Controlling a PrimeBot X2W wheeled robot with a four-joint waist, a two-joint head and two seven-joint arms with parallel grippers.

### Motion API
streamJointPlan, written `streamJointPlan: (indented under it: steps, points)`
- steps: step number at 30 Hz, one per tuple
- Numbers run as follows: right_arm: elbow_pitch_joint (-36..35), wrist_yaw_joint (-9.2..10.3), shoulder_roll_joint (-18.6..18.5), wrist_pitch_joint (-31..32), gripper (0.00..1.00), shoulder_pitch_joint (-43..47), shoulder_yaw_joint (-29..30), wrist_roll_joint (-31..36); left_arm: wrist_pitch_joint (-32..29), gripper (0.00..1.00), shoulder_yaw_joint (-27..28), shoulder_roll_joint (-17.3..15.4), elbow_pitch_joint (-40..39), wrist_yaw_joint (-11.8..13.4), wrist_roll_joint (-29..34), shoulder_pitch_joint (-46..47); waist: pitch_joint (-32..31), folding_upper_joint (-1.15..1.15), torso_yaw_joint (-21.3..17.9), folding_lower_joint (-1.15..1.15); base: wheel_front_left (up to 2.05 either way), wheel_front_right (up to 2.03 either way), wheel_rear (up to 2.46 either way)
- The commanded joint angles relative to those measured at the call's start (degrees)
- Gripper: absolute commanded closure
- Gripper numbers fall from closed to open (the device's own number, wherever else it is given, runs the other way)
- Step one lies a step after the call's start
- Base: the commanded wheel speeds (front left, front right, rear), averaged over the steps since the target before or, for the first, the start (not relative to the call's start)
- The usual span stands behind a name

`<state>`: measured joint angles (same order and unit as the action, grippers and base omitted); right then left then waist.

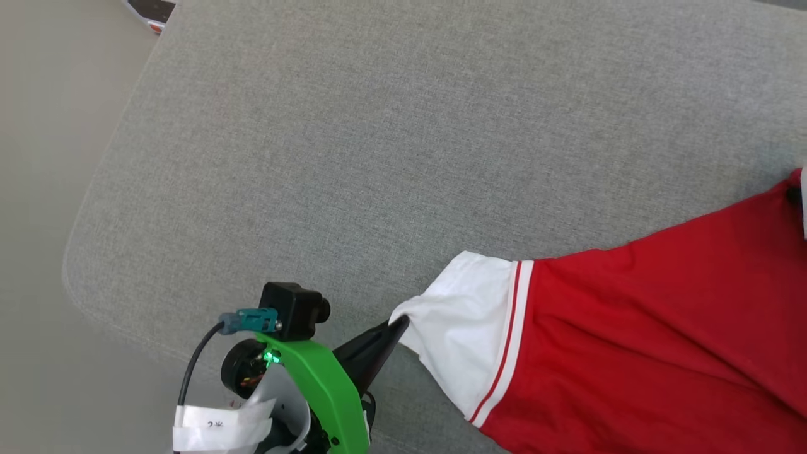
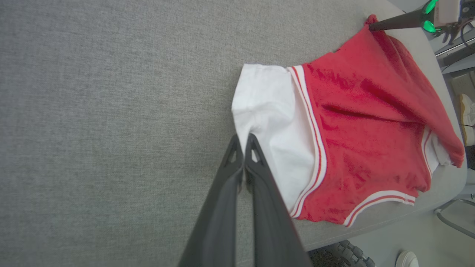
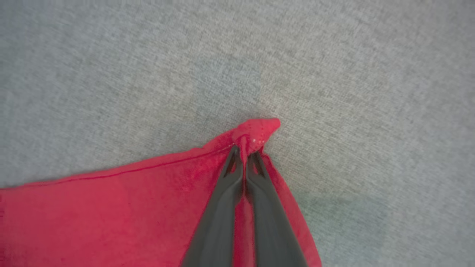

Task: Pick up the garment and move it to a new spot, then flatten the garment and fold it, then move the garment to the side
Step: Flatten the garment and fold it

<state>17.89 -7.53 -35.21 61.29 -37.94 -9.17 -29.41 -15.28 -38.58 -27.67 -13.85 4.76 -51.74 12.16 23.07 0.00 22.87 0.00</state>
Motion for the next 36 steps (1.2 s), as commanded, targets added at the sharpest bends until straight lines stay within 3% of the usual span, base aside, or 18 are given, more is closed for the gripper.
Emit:
streamJointPlan:
  steps: [1, 10, 21, 33, 36]
  points:
    - [1.5, 0.04, 1.4, -1.0, 1.00, 1.5, -0.2, 0.1, 0.7, 1.00, 0.6, 0.0, -0.4, 0.2, 0.0, 1.2, -1.3, 0.00, -0.8, 0.00, 0.00, 0.00, 0.00]
    - [2.9, 0.04, 3.0, -10.9, 1.00, -0.9, 1.0, -0.8, 2.8, 1.00, 4.2, -1.7, -2.5, 2.4, 1.4, 2.2, -6.9, 0.00, -4.7, 0.00, 0.00, 0.00, 0.00]
    - [2.7, 0.04, 2.2, -21.0, 1.00, -3.1, 1.0, -4.6, 4.9, 1.00, 10.4, -4.1, -5.4, 5.3, 2.7, 6.0, -12.2, 0.00, -10.4, 0.00, 0.00, 0.00, 0.00]
    - [-2.8, 0.04, 3.6, -28.6, 1.00, -2.4, 1.0, -6.9, 8.1, 1.00, 17.6, -5.5, -5.1, 7.9, 4.1, 12.6, -17.8, 0.00, -16.7, 0.00, 0.00, 0.00, 0.00]
    - [-5.3, 0.04, 3.5, -30.3, 1.00, -2.2, 0.2, -6.9, 9.8, 1.00, 20.0, -3.9, -5.0, 8.7, 2.7, 14.4, -19.4, 0.00, -18.2, 0.00, 0.00, 0.00, 0.00]
